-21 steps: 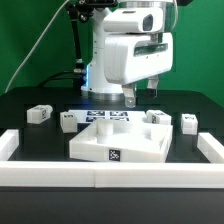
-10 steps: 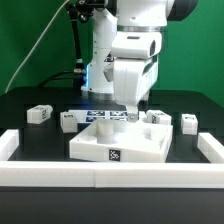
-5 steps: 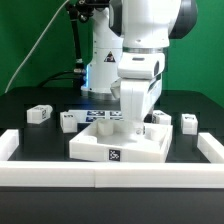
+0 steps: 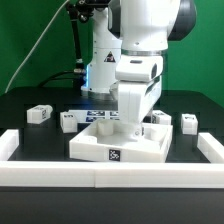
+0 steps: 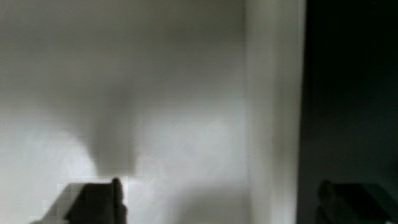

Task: Assemble one leg

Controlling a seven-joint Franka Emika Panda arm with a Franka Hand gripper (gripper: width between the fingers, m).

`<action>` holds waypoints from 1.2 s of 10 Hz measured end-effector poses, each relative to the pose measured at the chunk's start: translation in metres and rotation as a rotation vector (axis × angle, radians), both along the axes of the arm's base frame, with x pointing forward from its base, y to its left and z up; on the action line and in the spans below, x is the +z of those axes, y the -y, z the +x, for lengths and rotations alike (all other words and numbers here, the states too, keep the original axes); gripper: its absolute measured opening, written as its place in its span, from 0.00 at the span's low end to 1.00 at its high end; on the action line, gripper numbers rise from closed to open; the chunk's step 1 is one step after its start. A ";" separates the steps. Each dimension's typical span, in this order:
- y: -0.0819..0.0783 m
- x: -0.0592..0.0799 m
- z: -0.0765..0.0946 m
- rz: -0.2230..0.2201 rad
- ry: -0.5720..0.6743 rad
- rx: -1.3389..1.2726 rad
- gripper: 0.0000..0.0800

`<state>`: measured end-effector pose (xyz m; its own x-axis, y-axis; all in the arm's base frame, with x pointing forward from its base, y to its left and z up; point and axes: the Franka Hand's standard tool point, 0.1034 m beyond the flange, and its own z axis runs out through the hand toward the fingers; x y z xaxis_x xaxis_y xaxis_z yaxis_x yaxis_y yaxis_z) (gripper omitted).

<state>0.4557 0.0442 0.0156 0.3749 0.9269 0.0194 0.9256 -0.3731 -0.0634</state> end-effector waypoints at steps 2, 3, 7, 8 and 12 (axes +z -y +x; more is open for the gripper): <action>0.000 0.000 0.000 0.000 0.000 0.000 0.31; 0.000 0.000 0.000 0.000 0.000 0.000 0.14; 0.000 0.000 0.000 0.000 0.000 0.000 0.07; 0.000 0.000 0.000 0.000 0.000 0.000 0.07; 0.018 0.000 0.003 0.007 0.011 0.173 0.07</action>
Offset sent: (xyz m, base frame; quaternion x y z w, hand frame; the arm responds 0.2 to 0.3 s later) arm 0.0000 0.0000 0.0000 0.0000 0.0000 0.0000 1.0000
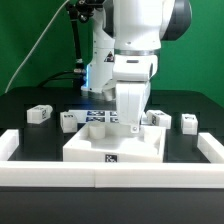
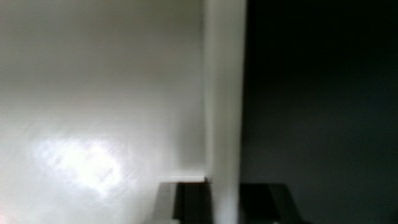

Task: Assemble one leg

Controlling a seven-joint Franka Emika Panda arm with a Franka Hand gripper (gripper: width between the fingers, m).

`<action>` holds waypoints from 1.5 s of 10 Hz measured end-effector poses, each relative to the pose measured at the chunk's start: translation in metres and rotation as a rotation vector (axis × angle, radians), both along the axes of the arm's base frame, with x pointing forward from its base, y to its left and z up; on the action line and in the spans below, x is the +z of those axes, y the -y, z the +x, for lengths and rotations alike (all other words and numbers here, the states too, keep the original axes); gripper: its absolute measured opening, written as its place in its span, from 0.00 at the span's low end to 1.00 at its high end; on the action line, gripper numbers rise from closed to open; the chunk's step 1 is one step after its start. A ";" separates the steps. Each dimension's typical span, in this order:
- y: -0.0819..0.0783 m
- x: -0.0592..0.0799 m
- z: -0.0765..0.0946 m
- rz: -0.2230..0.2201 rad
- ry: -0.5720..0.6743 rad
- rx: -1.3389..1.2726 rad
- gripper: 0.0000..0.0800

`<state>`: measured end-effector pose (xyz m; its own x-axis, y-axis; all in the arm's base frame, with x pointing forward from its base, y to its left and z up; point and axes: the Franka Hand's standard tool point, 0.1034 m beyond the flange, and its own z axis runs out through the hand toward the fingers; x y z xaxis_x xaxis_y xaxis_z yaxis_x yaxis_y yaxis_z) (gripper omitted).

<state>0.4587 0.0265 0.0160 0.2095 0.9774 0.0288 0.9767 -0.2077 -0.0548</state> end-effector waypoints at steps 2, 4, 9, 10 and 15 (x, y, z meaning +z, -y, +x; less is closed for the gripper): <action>0.004 0.000 0.001 0.002 0.005 0.104 0.07; 0.004 0.000 0.001 -0.002 0.006 0.117 0.07; -0.005 0.000 0.012 0.002 0.022 0.165 0.07; -0.014 0.000 0.014 0.007 0.025 0.176 0.07; -0.049 0.000 0.030 0.012 0.033 0.218 0.07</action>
Offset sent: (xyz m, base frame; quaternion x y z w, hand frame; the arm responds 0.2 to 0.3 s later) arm 0.0000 0.0000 0.0000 0.0000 0.0000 0.0000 1.0000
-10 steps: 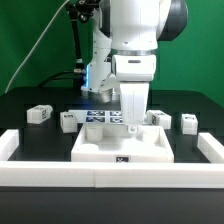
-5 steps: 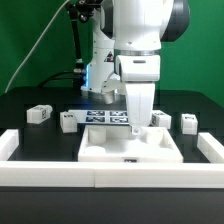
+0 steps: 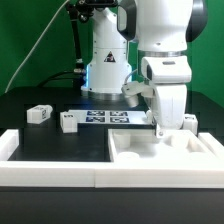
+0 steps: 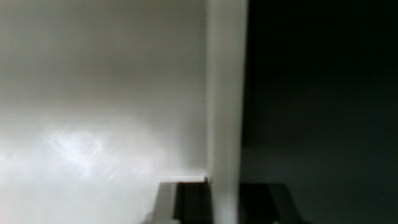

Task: Assemble one leg

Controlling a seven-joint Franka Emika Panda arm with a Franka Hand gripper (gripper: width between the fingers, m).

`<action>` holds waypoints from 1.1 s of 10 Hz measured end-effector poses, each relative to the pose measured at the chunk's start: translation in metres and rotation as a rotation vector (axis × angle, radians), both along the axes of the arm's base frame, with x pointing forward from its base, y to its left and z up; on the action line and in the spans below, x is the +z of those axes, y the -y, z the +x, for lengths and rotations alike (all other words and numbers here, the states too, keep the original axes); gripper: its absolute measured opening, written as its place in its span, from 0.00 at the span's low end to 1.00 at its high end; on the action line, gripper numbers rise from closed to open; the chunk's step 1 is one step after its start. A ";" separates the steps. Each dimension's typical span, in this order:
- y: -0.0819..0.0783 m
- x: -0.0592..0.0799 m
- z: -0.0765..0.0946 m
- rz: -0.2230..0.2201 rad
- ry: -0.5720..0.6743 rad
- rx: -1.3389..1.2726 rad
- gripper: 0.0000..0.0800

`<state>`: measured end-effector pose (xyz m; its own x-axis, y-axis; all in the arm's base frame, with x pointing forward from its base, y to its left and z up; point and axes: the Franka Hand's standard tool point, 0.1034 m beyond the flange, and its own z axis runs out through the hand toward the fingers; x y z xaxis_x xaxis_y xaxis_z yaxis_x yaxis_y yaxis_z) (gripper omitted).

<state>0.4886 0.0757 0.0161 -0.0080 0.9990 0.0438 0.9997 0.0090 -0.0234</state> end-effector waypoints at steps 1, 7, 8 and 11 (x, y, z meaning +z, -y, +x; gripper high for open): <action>-0.006 0.000 -0.001 0.000 -0.001 -0.014 0.07; -0.008 0.000 -0.001 -0.002 -0.002 -0.037 0.34; -0.008 0.000 -0.001 -0.002 -0.002 -0.038 0.34; -0.008 0.000 -0.001 -0.002 -0.002 -0.038 0.73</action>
Offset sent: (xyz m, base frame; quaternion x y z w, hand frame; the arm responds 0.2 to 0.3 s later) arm 0.0019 -0.0058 0.0048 -0.0048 -0.0145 0.0146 0.9998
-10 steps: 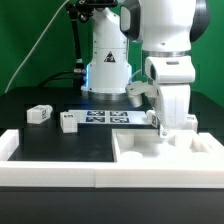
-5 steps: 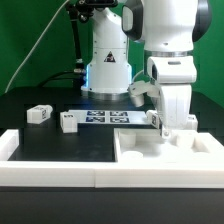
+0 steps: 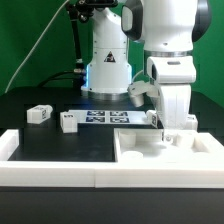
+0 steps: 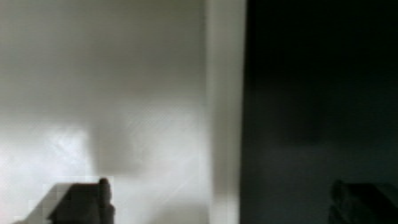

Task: Assemble one leg

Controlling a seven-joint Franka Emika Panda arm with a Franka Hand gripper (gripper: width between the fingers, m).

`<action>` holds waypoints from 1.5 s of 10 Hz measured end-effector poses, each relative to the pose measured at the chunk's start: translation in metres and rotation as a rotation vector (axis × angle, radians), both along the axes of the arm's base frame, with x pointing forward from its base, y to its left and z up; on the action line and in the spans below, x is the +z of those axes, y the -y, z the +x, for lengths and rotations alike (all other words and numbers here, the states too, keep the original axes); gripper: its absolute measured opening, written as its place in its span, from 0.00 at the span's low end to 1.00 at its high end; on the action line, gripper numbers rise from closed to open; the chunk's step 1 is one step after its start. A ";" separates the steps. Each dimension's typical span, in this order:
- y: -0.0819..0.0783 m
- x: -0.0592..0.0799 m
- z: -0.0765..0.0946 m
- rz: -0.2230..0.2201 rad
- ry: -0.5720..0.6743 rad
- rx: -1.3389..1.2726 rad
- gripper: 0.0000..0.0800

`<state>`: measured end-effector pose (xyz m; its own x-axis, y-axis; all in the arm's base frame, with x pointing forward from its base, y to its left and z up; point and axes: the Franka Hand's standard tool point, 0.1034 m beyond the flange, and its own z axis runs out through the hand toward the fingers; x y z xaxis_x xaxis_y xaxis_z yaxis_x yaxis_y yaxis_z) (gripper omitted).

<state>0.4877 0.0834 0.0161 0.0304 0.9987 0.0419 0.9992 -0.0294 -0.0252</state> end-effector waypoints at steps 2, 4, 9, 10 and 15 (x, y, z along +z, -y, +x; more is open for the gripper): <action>0.000 0.000 0.000 0.000 0.000 -0.001 0.81; 0.000 0.001 0.000 0.000 0.002 -0.013 0.81; -0.006 0.041 -0.011 -0.012 0.050 -0.189 0.81; -0.005 0.040 -0.012 -0.013 0.049 -0.184 0.81; -0.014 0.033 -0.017 0.015 0.034 -0.693 0.81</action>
Offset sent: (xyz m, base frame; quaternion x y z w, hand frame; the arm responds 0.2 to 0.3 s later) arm 0.0000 0.0000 0.0000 0.0000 0.0000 0.0000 1.0000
